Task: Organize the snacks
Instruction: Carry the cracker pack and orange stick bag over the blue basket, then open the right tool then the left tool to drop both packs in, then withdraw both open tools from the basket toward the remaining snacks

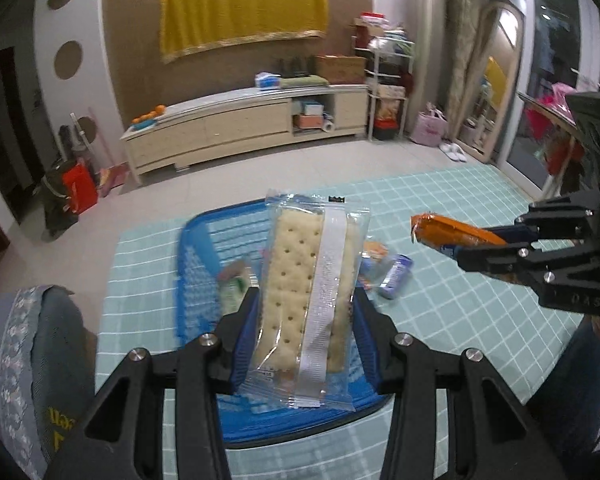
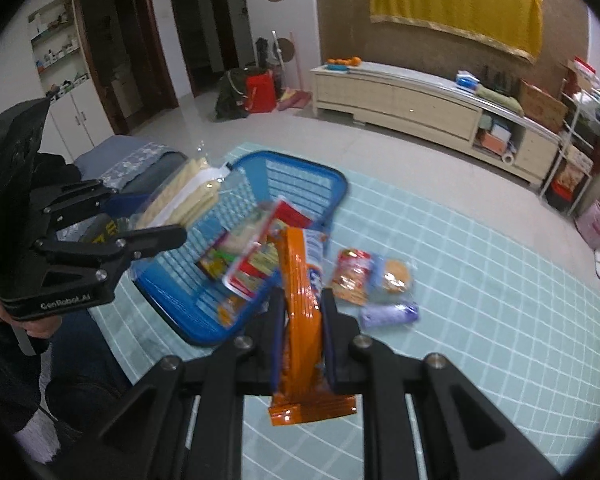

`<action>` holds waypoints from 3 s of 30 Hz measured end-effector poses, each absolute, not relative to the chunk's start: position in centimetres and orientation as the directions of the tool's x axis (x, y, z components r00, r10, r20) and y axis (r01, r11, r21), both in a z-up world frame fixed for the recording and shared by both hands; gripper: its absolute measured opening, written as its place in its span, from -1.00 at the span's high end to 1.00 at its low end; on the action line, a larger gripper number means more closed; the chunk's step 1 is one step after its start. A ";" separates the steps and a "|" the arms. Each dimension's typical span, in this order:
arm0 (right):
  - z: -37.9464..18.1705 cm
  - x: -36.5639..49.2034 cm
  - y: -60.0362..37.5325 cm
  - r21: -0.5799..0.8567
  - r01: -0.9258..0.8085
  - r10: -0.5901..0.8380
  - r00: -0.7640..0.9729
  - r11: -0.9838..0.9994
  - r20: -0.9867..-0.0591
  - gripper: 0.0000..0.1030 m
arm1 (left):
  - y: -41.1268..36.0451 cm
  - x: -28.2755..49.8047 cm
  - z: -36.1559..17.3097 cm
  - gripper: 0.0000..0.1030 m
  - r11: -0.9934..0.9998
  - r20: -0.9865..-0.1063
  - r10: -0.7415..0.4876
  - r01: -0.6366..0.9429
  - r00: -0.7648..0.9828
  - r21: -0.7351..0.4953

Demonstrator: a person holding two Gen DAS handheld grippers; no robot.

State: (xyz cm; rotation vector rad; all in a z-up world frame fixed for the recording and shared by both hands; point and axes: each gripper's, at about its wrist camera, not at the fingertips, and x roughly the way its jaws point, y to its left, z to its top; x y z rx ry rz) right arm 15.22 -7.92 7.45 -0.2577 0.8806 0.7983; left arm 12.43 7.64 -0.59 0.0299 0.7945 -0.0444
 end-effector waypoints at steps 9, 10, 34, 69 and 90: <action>6.5 15.2 -2.8 0.124 -0.728 0.504 0.330 0.674 -0.798 0.60 | 11.5 11.2 -1.5 0.18 0.999 -0.732 -0.015 -0.019 0.681 -0.038; 6.4 15.3 -2.5 0.123 -0.727 0.498 0.327 0.676 -0.803 0.60 | 11.8 11.3 -1.7 0.18 0.999 -0.736 -0.015 -0.025 0.677 -0.043; 2.4 14.5 1.8 0.107 -0.757 0.420 0.232 0.644 -0.877 0.60 | 12.4 11.7 -5.7 0.18 0.995 -0.785 -0.055 -0.036 0.617 -0.097; 4.4 16.4 -8.1 0.165 -0.629 0.441 0.312 0.759 -0.842 -0.53 | 7.5 12.0 -3.8 -0.40 0.997 -0.771 -0.073 0.041 0.633 -0.060; 3.8 18.8 -20.6 0.172 -0.512 0.404 0.387 0.842 -0.829 -0.53 | -4.5 18.3 -4.3 -0.53 0.975 -0.783 -0.158 0.219 0.601 -0.029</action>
